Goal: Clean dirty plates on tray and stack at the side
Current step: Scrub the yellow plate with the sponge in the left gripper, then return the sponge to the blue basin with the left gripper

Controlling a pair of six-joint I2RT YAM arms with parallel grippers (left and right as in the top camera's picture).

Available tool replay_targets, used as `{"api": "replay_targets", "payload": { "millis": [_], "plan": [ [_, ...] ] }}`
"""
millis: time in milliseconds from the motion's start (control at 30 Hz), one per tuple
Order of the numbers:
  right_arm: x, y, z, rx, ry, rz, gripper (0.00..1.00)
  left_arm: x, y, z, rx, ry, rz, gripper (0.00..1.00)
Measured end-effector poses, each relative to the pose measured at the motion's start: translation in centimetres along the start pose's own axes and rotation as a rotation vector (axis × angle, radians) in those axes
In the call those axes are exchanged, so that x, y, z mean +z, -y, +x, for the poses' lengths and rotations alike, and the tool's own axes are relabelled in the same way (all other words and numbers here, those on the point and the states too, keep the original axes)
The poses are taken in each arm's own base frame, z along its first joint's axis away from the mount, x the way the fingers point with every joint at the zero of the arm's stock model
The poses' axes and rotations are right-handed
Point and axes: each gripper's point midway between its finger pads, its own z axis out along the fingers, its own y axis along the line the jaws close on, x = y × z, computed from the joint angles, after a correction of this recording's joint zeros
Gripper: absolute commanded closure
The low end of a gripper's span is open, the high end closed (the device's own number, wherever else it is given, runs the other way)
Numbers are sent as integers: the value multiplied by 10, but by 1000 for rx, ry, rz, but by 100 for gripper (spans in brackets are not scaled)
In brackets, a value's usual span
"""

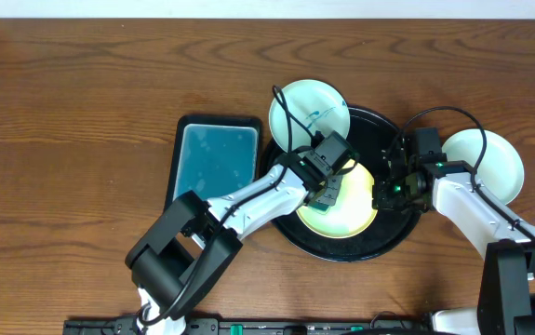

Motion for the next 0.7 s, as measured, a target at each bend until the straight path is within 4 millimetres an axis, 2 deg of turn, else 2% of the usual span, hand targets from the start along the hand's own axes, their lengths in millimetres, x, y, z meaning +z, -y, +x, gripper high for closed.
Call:
{"api": "replay_targets", "payload": {
  "millis": [167,333,433,533,700],
  "plan": [
    [0,0,0,0,0,0,99,-18,-6,-1,-11,3,-6,92],
    [0,0,0,0,0,0,99,-66,3,-22,-19,106,58,92],
    [0,0,0,0,0,0,99,-90,1,-33,-34,156,85,92],
    [0,0,0,0,0,0,99,-101,-17,-36,-74,158,71,92],
    [0,0,0,0,0,0,99,-101,-85,-39,-215,111,-24,92]
  ]
}}
